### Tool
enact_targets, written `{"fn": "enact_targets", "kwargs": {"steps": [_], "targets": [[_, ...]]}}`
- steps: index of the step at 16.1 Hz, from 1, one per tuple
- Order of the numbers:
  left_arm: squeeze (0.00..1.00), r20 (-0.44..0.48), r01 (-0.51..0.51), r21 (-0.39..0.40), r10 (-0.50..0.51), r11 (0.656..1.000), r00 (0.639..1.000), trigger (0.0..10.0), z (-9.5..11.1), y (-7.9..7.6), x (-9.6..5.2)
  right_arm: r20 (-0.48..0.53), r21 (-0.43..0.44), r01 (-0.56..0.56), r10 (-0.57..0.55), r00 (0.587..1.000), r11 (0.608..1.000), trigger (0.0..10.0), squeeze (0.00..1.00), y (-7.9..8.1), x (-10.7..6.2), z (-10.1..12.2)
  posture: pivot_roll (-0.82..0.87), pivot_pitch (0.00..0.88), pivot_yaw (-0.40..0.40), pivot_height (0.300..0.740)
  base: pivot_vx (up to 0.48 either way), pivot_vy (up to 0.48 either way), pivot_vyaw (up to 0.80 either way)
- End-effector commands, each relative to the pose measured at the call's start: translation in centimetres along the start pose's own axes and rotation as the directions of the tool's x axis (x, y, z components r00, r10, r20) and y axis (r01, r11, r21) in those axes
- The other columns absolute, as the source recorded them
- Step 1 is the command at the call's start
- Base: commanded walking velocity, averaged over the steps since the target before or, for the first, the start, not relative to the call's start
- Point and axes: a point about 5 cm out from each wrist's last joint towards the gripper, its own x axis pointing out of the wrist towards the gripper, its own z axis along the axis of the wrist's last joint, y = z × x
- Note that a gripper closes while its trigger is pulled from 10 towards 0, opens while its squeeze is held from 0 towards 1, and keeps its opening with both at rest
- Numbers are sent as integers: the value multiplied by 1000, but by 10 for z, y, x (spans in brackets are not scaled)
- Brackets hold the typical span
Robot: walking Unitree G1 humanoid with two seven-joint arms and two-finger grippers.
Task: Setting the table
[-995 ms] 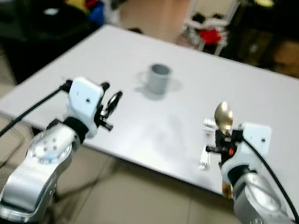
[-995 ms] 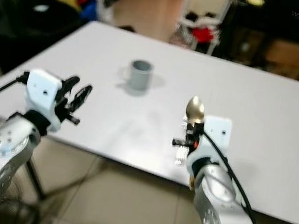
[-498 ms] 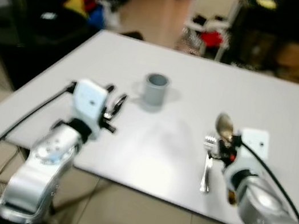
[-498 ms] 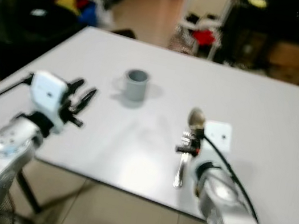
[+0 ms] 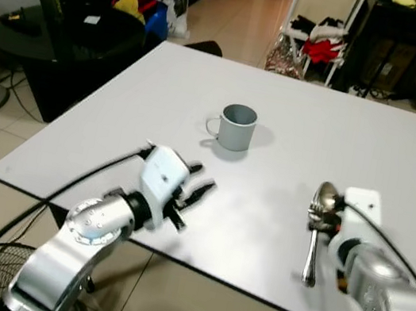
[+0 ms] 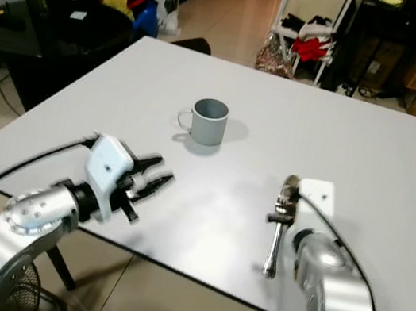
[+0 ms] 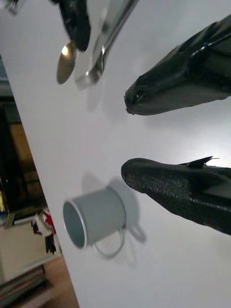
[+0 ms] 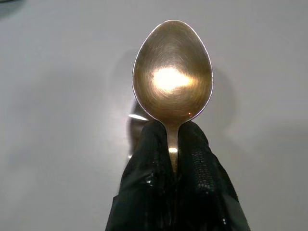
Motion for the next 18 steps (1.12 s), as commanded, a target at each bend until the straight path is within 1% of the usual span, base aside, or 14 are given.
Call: {"fn": "enact_targets", "kwargs": {"steps": [1, 6, 8, 11, 13, 14, 15, 16, 18], "targets": [[0, -17, 38, 19, -38, 999, 999, 10000, 1, -4, -2, 1, 13, 23, -23, 1000, 1000, 10000, 0, -7, 7, 6, 74, 0, 42, 740, 0, 0, 0], [0, -29, 57, 15, -56, 998, 998, 10000, 1, -5, -4, -67, 32, 31, -29, 997, 999, 10000, 0, -13, 15, -2, 78, 0, 37, 740, 0, 0, 0], [0, -32, 67, 16, -66, 998, 997, 10000, 1, -6, -4, -80, 76, 9, -3, 997, 997, 10000, 0, -10, 17, -6, 79, 0, 40, 740, 0, 0, 0], [0, -35, 78, 16, -77, 997, 996, 10000, 0, -7, -4, -83, 84, -4, 11, 996, 996, 10000, 0, -8, 18, -8, 81, 0, 41, 740, 0, 0, 0], [0, -61, 141, 0, -141, 990, 988, 10000, -3, -14, -8, -89, 105, -9, 19, 996, 994, 10000, 0, -5, 21, -9, 82, 0, 40, 740, 0, 0, 0], [0, -64, 147, -1, -147, 989, 987, 10000, -3, -15, -8, -89, 106, -7, 16, 996, 994, 10000, 0, -5, 21, -9, 89, 0, 38, 740, 0, 0, 0], [0, -73, 156, -4, -156, 988, 985, 10000, -4, -16, -10, -103, 115, 11, 0, 995, 993, 10000, 408, -5, 23, -10, 89, 0, 38, 740, 0, 0, 0], [0, -77, 162, -8, -162, 987, 984, 10000, -5, -17, -11, -119, 124, 24, -9, 993, 992, 10000, 1000, -5, 23, -11, 89, 0, 38, 740, 0, 0, 0], [0, -82, 170, -11, -170, 985, 982, 10000, -6, -18, -11, -131, 136, 35, -17, 991, 990, 10000, 1000, -4, 23, -13, 89, 0, 38, 740, 0, 0, 0]]}}
